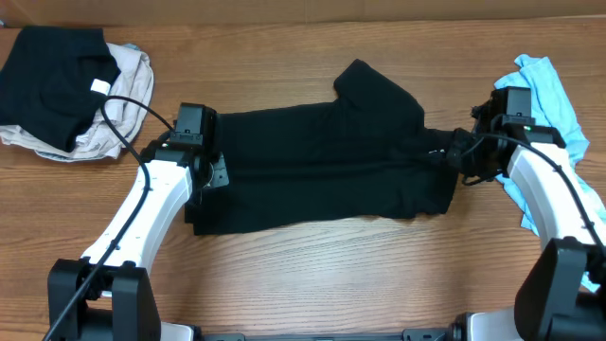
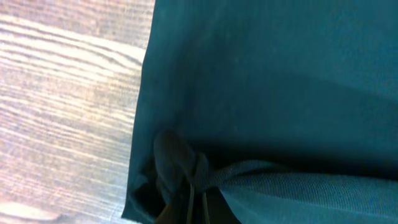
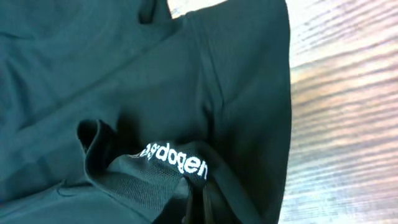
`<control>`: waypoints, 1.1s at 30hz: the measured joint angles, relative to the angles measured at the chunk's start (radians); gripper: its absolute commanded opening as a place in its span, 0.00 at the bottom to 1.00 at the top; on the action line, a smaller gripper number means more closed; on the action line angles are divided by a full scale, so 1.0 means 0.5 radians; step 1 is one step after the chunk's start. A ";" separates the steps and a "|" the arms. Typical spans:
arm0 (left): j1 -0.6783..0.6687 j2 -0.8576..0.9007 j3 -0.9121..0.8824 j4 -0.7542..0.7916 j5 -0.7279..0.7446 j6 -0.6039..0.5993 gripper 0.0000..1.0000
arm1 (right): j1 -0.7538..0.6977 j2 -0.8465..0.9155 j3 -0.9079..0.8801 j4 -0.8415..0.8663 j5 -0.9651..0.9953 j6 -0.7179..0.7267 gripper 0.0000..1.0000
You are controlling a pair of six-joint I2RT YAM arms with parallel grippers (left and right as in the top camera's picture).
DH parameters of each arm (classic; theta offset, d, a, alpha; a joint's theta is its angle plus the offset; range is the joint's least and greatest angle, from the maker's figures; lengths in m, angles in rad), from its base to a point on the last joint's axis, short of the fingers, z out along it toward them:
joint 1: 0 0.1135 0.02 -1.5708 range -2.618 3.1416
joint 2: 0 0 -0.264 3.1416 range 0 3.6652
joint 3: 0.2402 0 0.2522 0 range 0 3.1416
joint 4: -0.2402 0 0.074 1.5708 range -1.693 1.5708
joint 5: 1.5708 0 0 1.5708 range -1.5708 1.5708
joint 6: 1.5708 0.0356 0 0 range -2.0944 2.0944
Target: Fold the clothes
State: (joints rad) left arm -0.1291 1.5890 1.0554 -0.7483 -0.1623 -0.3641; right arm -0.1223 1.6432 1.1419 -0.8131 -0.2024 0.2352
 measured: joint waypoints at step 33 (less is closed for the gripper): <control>0.143 0.166 0.788 -0.124 0.092 0.389 1.00 | 0.048 0.179 1.046 -0.755 -0.024 -0.241 0.92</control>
State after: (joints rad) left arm -0.0574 1.6722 1.4494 -0.8101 -0.1165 -0.1696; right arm -0.0982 1.7325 1.6650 -1.1908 -0.2142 0.1146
